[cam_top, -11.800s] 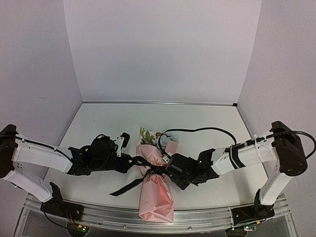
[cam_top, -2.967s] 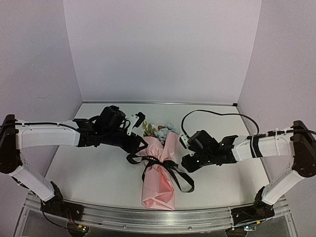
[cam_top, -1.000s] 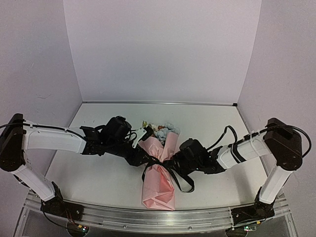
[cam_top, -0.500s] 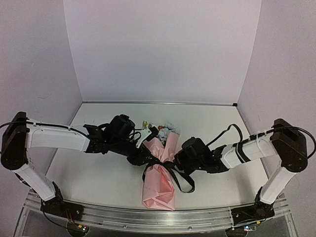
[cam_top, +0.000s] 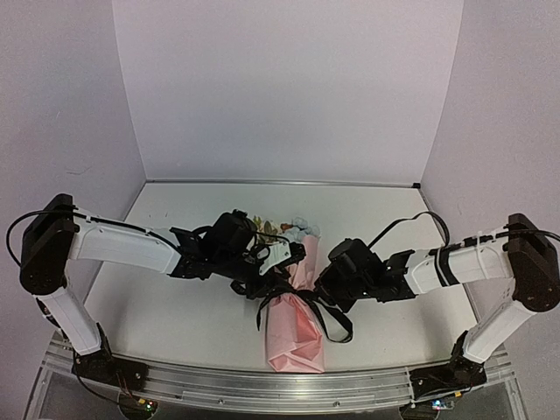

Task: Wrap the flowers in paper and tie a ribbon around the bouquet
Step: Adjust the ribbon on the folded bouquet.

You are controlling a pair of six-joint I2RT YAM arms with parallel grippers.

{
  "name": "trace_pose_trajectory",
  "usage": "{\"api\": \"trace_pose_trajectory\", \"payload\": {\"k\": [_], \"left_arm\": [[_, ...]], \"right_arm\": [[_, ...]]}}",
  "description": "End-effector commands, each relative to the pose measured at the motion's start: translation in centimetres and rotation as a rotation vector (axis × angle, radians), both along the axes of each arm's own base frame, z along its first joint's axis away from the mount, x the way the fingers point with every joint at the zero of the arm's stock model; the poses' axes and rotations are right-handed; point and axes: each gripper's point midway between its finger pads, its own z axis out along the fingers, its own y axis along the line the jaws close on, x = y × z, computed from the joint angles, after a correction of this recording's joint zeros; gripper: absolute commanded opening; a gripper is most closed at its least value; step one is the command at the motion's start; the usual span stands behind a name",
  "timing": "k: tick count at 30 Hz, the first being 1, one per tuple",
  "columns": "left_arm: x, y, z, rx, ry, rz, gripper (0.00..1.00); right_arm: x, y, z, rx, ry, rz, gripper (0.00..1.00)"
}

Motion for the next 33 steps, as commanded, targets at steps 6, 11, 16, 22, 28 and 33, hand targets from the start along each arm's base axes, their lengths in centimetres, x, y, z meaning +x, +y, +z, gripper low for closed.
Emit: {"api": "trace_pose_trajectory", "payload": {"k": [6, 11, 16, 22, 28, 33], "left_arm": [[0.4, -2.0, -1.5, 0.033, -0.187, -0.177, 0.26], [0.1, -2.5, -1.9, 0.035, -0.226, -0.219, 0.26], [-0.5, -2.6, -4.8, 0.143, -0.244, -0.253, 0.22], [-1.0, -1.7, -7.4, 0.224, -0.241, -0.25, 0.18], [-1.0, -1.2, -8.0, 0.247, -0.235, -0.239, 0.12], [-1.1, -1.0, -8.1, 0.25, -0.229, -0.233, 0.11]], "right_arm": [[0.0, 0.1, 0.8, -0.02, 0.003, 0.035, 0.0], [0.1, -0.4, 0.6, -0.017, 0.014, 0.018, 0.0], [0.3, -0.6, 1.1, -0.004, 0.007, 0.007, 0.0], [0.8, -1.6, 1.3, 0.004, 0.008, -0.006, 0.0], [0.7, -3.0, 0.8, -0.008, 0.021, -0.015, 0.0], [0.6, -4.7, 0.7, -0.041, 0.01, -0.014, 0.0]]}}
